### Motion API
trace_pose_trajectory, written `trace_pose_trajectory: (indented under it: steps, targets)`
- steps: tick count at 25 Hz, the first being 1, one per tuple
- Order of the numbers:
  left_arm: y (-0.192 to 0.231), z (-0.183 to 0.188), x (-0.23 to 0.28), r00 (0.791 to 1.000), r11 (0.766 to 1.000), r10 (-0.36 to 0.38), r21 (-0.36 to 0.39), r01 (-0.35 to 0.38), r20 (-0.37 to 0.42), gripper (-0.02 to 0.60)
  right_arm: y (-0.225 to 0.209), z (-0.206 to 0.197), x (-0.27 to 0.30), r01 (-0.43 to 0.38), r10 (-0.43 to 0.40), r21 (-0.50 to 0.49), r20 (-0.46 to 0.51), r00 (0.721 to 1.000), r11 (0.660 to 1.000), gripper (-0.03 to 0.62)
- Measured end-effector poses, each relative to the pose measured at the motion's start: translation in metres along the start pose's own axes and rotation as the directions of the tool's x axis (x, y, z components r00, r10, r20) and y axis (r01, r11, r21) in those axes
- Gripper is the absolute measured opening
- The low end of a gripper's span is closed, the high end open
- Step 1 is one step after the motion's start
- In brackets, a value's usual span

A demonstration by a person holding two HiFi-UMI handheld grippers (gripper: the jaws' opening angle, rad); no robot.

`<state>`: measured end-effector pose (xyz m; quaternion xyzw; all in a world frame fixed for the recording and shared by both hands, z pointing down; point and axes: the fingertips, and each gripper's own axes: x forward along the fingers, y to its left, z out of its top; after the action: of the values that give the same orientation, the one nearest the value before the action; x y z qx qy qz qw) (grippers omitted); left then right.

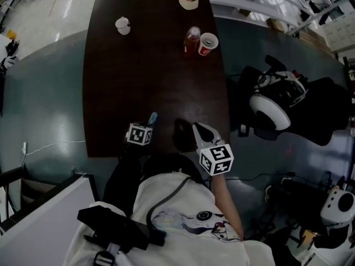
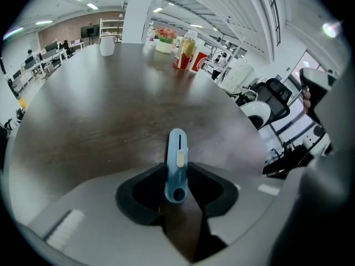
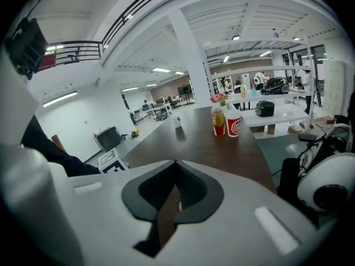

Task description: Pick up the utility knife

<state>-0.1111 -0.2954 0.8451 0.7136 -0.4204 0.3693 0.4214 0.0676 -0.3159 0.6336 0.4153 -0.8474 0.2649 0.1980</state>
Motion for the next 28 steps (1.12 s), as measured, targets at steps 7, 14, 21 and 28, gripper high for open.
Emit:
trace_pose_trajectory:
  steps: [7, 14, 21, 28]
  targets:
    - [0.003, -0.008, 0.004, 0.996, 0.995, 0.09, 0.038, -0.09, -0.011, 0.098, -0.004, -0.003, -0.004, 0.001, -0.001, -0.003, -0.004, 1.0, 1.0, 0.002]
    - [0.005, -0.008, 0.002, 0.991, 0.991, 0.132, 0.037, -0.132, 0.002, 0.086, -0.001, -0.006, -0.003, -0.012, 0.012, -0.012, -0.011, 1.0, 1.0, 0.002]
    - [-0.003, 0.005, -0.006, 0.99, 0.994, 0.104, 0.026, -0.107, 0.091, 0.08, -0.003, -0.004, -0.003, -0.014, 0.014, -0.007, 0.005, 1.0, 1.0, 0.002]
    - [-0.012, 0.044, -0.052, 0.953, 0.993, 0.112, 0.01, -0.12, 0.281, 0.071, 0.008, 0.0, 0.002, -0.046, 0.046, -0.014, 0.036, 0.998, 0.999, 0.002]
